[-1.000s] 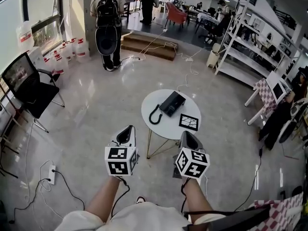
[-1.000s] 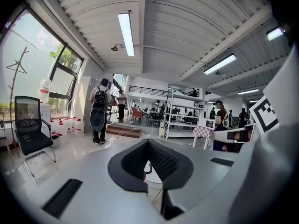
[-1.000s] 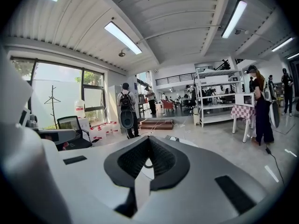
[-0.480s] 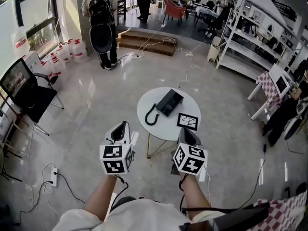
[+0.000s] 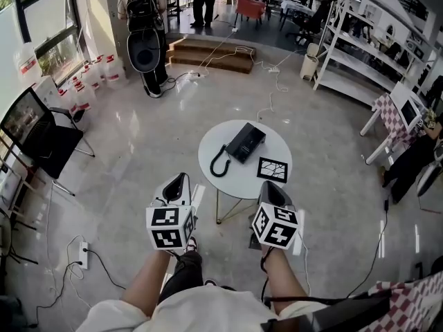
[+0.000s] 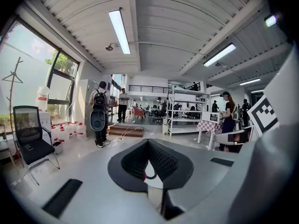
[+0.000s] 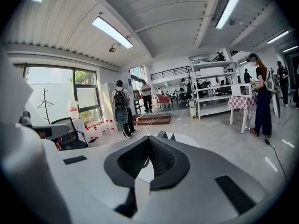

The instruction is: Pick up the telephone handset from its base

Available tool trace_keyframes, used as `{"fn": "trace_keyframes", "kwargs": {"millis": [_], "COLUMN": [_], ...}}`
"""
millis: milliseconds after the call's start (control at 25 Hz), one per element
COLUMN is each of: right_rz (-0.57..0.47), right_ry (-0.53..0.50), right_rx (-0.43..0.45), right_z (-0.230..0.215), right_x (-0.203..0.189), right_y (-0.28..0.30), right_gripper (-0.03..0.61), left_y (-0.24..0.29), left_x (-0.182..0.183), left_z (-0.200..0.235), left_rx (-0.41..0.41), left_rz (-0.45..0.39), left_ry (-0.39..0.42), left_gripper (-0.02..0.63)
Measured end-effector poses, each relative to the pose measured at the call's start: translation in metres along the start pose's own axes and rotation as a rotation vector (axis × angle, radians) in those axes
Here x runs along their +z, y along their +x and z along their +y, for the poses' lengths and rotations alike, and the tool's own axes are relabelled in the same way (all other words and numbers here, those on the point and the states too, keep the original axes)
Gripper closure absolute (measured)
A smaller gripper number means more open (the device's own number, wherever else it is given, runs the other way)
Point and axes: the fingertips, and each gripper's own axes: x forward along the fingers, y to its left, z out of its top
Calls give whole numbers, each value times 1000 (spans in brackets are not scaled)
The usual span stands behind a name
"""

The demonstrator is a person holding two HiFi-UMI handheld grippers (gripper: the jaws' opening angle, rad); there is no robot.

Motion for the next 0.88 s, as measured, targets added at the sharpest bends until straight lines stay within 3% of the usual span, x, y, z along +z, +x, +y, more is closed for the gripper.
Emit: {"fn": "trace_keyframes", "kwargs": {"millis": [880], "right_rz": [-13], "right_ry": [4], "right_rx": [-60], "right_z": [14], "right_x": [26], "right_y": [104], "right_gripper": [555], "left_y": [110], "left_x": [24], "left_z": [39], "left_rx": [-84], "left_rz": [-9], "left_ry": [19], "left_gripper": [606]}}
